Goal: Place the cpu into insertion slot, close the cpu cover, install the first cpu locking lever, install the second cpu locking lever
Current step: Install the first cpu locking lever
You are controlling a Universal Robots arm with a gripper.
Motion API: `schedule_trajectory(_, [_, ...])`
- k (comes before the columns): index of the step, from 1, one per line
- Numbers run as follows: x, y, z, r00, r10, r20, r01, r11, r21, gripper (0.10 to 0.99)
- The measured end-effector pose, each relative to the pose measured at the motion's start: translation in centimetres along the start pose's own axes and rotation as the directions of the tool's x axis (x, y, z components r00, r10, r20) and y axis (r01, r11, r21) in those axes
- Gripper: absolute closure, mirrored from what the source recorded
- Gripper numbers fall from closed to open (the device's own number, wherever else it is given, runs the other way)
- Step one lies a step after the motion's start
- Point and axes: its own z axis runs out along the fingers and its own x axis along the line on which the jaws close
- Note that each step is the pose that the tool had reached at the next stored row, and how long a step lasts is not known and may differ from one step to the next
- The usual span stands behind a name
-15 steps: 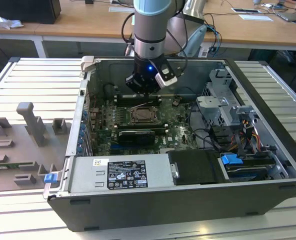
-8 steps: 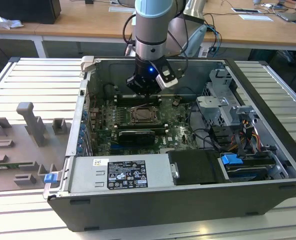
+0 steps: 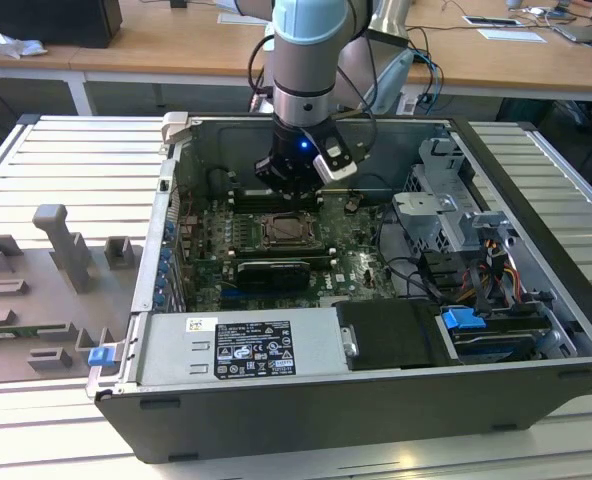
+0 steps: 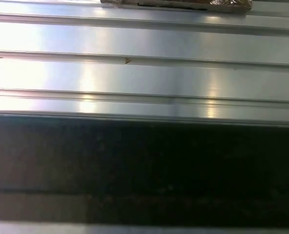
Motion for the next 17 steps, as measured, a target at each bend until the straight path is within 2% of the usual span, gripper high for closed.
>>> schedule_trajectory(7, [-0.03, -0.02, 0.09, 1.0, 0.0, -0.0007, 0.0, 0.9999, 0.013, 0.98])
schedule_trajectory(17, [-0.02, -0.04, 0.38, 1.0, 0.0, -0.0005, 0.0, 0.9999, 0.014, 0.98])
